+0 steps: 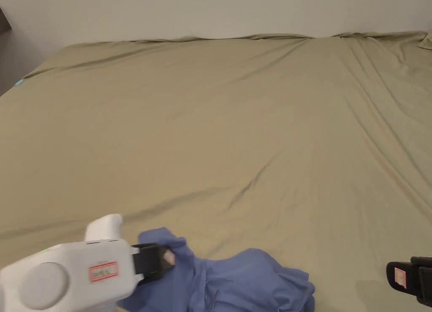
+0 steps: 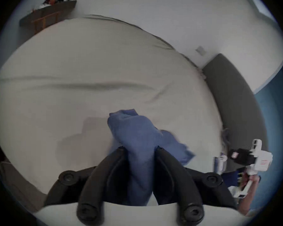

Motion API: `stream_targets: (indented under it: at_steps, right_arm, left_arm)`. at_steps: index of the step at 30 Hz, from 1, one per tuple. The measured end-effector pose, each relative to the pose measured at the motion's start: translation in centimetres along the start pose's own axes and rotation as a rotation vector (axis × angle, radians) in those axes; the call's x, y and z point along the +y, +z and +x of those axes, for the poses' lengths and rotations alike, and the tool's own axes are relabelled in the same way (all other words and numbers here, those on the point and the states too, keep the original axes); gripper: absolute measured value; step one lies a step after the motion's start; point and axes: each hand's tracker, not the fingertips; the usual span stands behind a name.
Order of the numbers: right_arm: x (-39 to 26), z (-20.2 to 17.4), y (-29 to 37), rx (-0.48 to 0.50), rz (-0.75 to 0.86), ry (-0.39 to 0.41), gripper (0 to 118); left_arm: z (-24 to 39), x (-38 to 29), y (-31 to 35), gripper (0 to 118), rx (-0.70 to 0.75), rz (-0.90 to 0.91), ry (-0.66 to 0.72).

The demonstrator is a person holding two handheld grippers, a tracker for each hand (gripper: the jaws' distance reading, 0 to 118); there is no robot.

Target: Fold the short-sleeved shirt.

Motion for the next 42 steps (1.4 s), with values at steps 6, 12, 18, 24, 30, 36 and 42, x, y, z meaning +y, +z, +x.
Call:
stream_targets:
  at_steps: [6,12,18,24,30,36,42]
  right_arm:
    - [0.0,0.1,0.0,-0.009,-0.013,0.003,3]
    - [-0.5,0.5,0.7,-0.114,-0.012,0.028,3]
    - [-0.7,0.2,1.1,-0.108,0.000,0.068,3]
    - [-0.6,0.5,0.8,-0.091,0.009,0.054,3]
    - [-1.0,1.0,1.3,-0.104,0.015,0.036,3]
    - [-1.3,2.0,3.2,-0.124,0.048,0.025,3]
    - [0.0,2.4,3.2,0.003,0.128,-0.029,3]
  left_arm:
    - [7.6,-2.5,-9.7,21,-0.051,-0.130,-0.079]
    - [7.8,-4.5,-15.5,72,-0.117,-0.159,-0.069]
    - [4.4,-3.8,-9.4,118,-0.603,-0.137,0.290]
    - [8.1,-2.3,-7.6,33,-0.028,-0.013,-0.350]
    - [15.4,-9.2,-17.6,25,0.008,-0.223,-0.663]
    - [18.4,-10.8,-18.9,25,-0.076,-0.227,-0.604]
    - [15.2,-7.7,-12.2,25,-0.355,-0.192,-0.380]
